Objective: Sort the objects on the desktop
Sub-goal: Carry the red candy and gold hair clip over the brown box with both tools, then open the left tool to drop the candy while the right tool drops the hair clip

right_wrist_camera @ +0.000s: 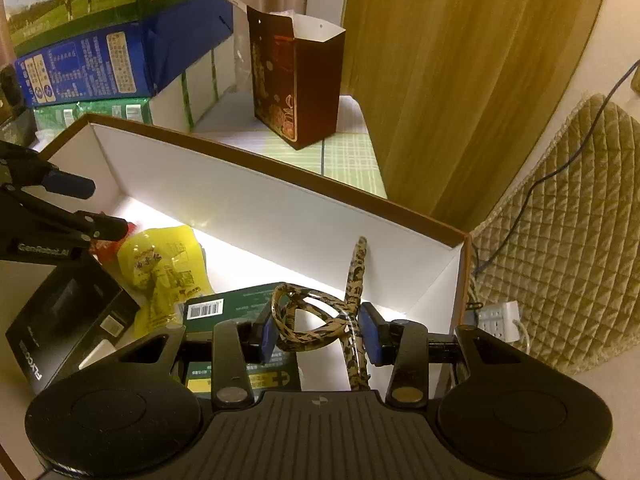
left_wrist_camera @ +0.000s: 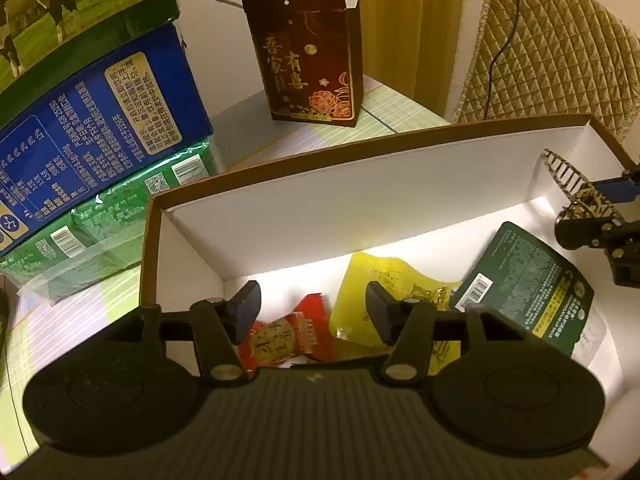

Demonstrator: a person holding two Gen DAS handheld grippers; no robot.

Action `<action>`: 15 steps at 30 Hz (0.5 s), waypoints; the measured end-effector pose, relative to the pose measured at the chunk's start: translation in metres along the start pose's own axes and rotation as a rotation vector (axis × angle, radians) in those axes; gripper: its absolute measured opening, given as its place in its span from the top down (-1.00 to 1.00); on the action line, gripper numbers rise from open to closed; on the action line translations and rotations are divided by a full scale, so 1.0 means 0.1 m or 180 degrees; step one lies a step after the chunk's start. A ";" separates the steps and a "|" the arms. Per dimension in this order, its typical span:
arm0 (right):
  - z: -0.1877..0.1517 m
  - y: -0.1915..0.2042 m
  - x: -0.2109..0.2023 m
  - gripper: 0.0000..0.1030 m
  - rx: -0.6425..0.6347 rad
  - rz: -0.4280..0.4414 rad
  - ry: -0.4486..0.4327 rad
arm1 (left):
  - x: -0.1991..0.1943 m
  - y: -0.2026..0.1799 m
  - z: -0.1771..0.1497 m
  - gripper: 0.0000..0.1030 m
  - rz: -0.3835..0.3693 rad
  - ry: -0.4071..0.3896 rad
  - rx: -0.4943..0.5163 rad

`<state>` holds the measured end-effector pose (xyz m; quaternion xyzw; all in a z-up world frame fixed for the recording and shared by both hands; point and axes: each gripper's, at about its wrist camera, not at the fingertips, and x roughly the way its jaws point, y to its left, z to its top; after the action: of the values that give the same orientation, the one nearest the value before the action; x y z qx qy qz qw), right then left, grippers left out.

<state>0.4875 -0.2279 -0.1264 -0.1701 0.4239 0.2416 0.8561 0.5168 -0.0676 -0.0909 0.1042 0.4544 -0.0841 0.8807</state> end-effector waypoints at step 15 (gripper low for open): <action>0.00 0.00 -0.06 0.14 -0.0055 0.0114 -0.0147 | -0.24 -0.02 -0.08 -0.35 -0.0048 -0.0084 0.0011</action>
<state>0.4842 -0.2296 -0.1212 -0.1643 0.4050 0.2644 0.8597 0.4958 -0.0657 -0.0759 0.1013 0.4433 -0.0930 0.8857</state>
